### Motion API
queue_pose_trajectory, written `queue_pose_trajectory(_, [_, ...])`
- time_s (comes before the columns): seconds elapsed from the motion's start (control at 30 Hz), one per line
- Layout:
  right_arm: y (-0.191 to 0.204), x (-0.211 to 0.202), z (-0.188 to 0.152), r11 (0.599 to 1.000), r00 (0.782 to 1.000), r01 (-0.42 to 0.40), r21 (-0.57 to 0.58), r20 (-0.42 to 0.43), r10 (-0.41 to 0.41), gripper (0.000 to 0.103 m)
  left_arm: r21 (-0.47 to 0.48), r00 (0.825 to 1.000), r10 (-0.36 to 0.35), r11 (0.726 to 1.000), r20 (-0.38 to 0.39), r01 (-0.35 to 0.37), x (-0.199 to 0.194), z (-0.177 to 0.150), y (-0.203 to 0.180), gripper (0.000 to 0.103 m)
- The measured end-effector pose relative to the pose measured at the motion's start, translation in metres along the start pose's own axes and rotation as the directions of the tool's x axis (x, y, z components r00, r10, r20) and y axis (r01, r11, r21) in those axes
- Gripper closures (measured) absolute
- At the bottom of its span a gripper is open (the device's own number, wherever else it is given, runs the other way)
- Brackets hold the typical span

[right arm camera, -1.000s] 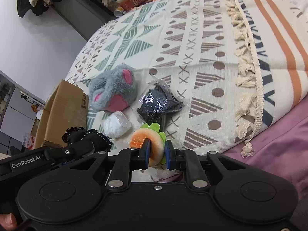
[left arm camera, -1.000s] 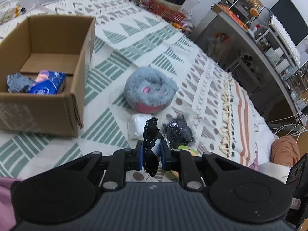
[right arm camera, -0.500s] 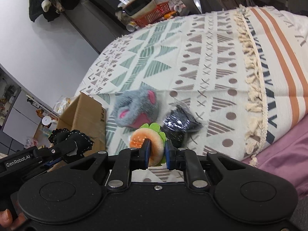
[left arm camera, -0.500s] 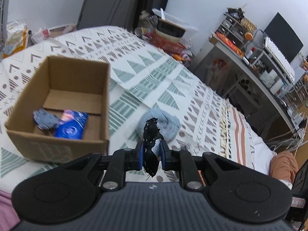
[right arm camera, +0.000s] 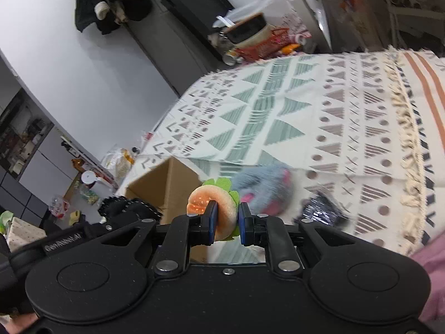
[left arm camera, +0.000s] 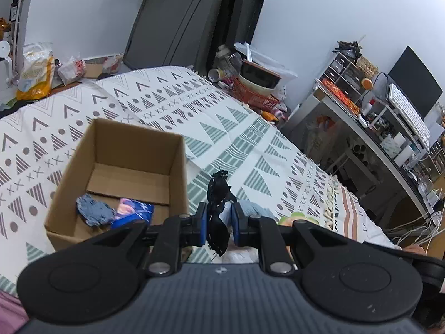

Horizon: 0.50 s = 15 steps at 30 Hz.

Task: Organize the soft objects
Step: 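Carry the strap and burger plush into the cardboard box and open both tools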

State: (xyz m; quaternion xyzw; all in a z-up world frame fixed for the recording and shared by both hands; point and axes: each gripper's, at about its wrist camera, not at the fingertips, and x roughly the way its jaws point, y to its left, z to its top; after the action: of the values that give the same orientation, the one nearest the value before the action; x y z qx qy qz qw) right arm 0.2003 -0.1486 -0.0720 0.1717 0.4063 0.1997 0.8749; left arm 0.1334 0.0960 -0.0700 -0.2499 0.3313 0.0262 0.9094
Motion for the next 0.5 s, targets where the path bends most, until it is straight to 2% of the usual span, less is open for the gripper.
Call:
queue_pose_trajectory(0.23, [0.029,0.009,0.005,0.999,0.999,-0.033,-0.041,0.005,0.033,0.087,-0.027,1.0,0.019,0.999,0.011,-0.018,-0.003,0.009,0.018,0.086])
queue_pose_trajectory(0.5, [0.054,0.029,0.001,0.996,0.997,-0.071,-0.056,-0.025,0.07,0.087,-0.076,0.999,0.049,0.996,0.006,-0.049,-0.002,0.016,0.042,0.086])
